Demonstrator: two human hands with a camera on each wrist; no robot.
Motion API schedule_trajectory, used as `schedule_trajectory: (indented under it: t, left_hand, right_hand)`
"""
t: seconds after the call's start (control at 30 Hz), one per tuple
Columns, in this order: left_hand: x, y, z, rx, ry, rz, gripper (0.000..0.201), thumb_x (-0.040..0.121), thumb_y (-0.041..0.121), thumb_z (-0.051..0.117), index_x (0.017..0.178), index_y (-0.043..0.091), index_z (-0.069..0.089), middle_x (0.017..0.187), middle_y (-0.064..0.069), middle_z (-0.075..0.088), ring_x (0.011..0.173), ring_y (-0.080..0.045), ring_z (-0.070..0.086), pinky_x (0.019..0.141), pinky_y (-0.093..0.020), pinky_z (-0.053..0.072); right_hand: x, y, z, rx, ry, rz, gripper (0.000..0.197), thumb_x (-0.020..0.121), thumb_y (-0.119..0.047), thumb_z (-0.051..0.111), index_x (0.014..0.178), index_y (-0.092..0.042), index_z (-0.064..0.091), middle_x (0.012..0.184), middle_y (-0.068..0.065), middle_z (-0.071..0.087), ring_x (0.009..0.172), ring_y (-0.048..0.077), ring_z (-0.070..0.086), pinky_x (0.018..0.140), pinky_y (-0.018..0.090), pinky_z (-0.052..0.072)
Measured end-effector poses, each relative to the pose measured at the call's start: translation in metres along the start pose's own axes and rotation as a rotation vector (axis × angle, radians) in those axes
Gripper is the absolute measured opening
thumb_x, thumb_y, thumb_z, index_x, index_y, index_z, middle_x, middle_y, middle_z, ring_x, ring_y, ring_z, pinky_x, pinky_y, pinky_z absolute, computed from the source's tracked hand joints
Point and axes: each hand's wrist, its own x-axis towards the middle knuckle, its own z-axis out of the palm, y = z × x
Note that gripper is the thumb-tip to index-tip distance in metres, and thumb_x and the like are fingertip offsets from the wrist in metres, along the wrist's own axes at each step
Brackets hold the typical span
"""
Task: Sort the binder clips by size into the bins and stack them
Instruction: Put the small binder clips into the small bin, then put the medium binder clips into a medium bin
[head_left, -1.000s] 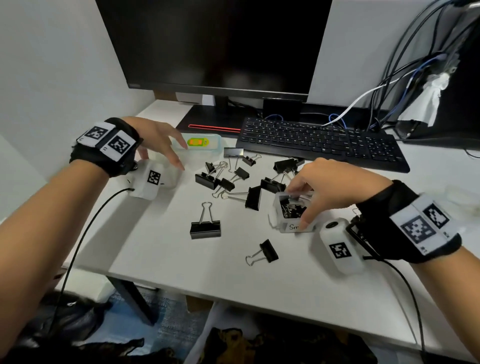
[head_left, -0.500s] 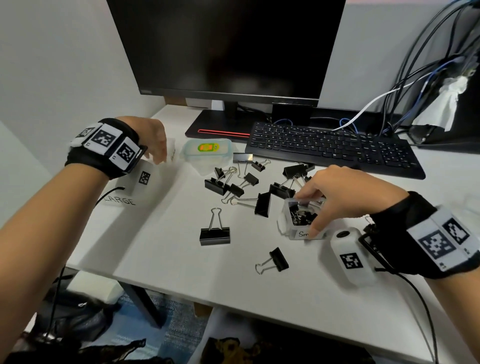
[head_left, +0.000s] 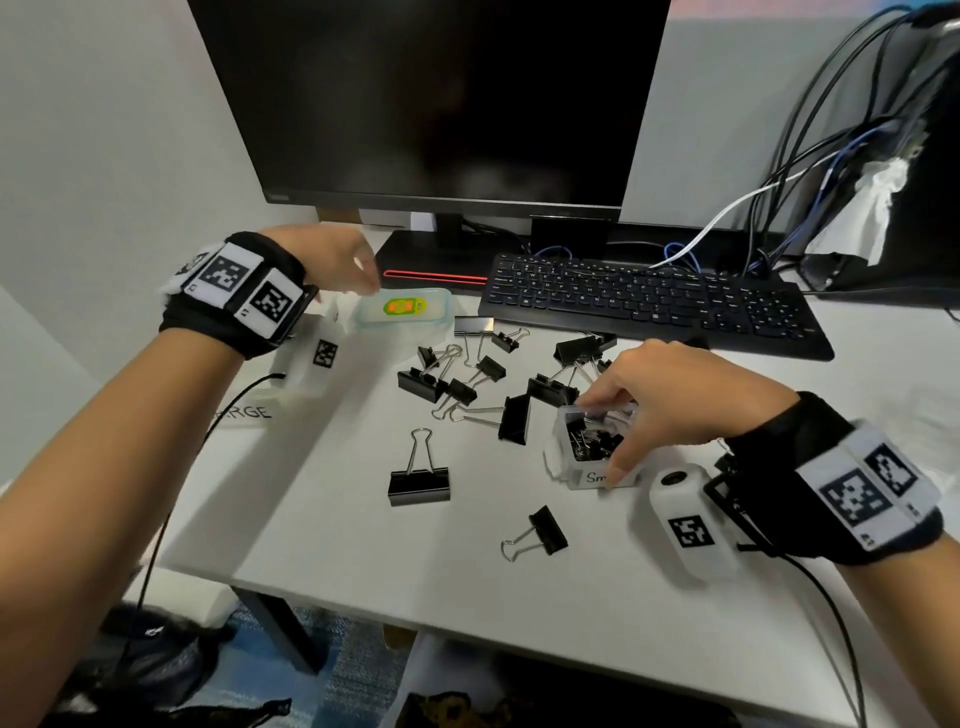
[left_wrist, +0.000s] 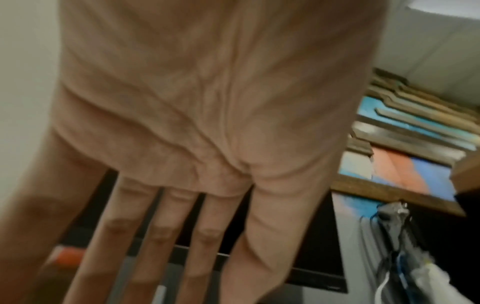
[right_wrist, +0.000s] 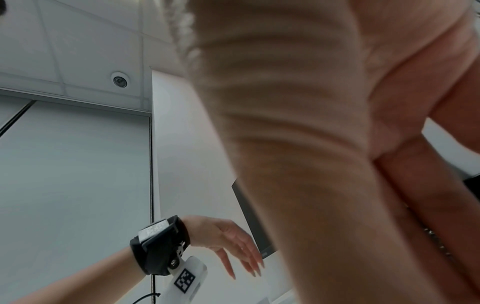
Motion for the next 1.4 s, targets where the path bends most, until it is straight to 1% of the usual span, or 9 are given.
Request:
schedule_trajectory:
  t: [0.2,0.4,0.7,0.83,0.93,1.03,1.13,1.23,1.4]
  left_hand:
    - [0.010,0.053,0.021,-0.063,-0.120,0.186,0.029,0.093,0.022,0.059,0.120,0.012,0.064,0.116,-0.006,0.062,0.110,-0.025,0.058,0.095,-0.039,0.051]
    - [0.021,0.094,0.044,-0.190,-0.265,0.342,0.030,0.092,0.032,0.061,0.120,0.019,0.064,0.113,0.003,0.065,0.105,-0.013,0.061,0.086,-0.026,0.053]
    - [0.028,0.162,0.056,-0.148,-0.229,0.513,0.036,0.090,0.033,0.065,0.123,0.020,0.061,0.117,0.004,0.063,0.109,-0.015,0.060,0.099,-0.035,0.049]
    - [0.031,0.184,0.066,-0.047,-0.183,0.550,0.043,0.089,0.033,0.065,0.129,0.017,0.058,0.123,0.002,0.058,0.115,-0.018,0.055,0.096,-0.027,0.042]
    - [0.035,0.195,0.076,0.076,-0.205,0.552,0.052,0.091,0.037,0.061,0.138,0.017,0.050,0.137,-0.001,0.050,0.126,-0.021,0.047,0.102,-0.031,0.038]
    - [0.039,0.199,0.085,0.153,-0.266,0.532,0.058,0.091,0.041,0.060,0.142,0.016,0.047,0.145,-0.001,0.046,0.131,-0.020,0.043,0.107,-0.032,0.034]
    - [0.042,0.197,0.090,0.154,-0.284,0.514,0.061,0.088,0.043,0.064,0.141,0.019,0.048,0.145,0.001,0.046,0.132,-0.020,0.043,0.112,-0.036,0.033]
    - [0.045,0.197,0.091,0.160,-0.290,0.534,0.061,0.086,0.045,0.065,0.138,0.016,0.051,0.138,0.000,0.051,0.123,-0.018,0.048,0.109,-0.035,0.036]
    - [0.046,0.197,0.091,0.128,-0.292,0.561,0.052,0.088,0.043,0.064,0.129,0.011,0.060,0.125,-0.002,0.059,0.101,-0.012,0.050,0.091,-0.025,0.039]
  right_hand:
    - [-0.005,0.002,0.009,-0.104,-0.016,-0.002,0.063,0.066,-0.055,0.079,0.124,-0.039,0.062,0.105,-0.009,0.064,0.100,0.017,0.057,0.084,0.039,0.053]
    - [-0.022,0.012,0.015,-0.131,-0.014,0.024,0.079,0.067,-0.059,0.077,0.139,-0.041,0.049,0.128,-0.013,0.059,0.118,0.015,0.052,0.086,0.033,0.048]
    - [-0.037,0.024,0.023,-0.137,-0.008,0.059,0.076,0.074,-0.047,0.075,0.143,-0.037,0.044,0.131,-0.006,0.057,0.121,0.021,0.051,0.089,0.034,0.046]
    - [-0.040,0.027,0.032,-0.136,0.014,0.024,0.062,0.079,-0.044,0.069,0.136,-0.033,0.048,0.122,-0.003,0.059,0.110,0.023,0.057,0.083,0.036,0.052]
    - [-0.045,0.032,0.038,-0.071,0.066,-0.005,0.057,0.074,-0.053,0.071,0.125,-0.033,0.056,0.117,-0.013,0.061,0.108,0.015,0.057,0.083,0.039,0.052]
    - [-0.060,0.043,0.027,0.021,0.076,-0.024,0.064,0.069,-0.053,0.074,0.129,-0.037,0.057,0.119,-0.022,0.060,0.110,0.004,0.053,0.088,0.033,0.050]
    - [-0.078,0.063,0.003,0.138,0.151,-0.055,0.071,0.065,-0.071,0.063,0.128,-0.038,0.059,0.117,-0.021,0.061,0.107,0.000,0.056,0.089,0.027,0.048]
    - [-0.085,0.097,-0.020,0.158,0.249,0.067,0.066,0.075,-0.049,0.073,0.137,-0.035,0.053,0.126,-0.015,0.058,0.113,0.007,0.056,0.094,0.027,0.047]
    - [-0.058,0.170,-0.017,0.059,0.332,0.416,0.067,0.078,-0.028,0.079,0.138,-0.016,0.053,0.136,0.008,0.057,0.123,0.027,0.053,0.101,0.046,0.046]
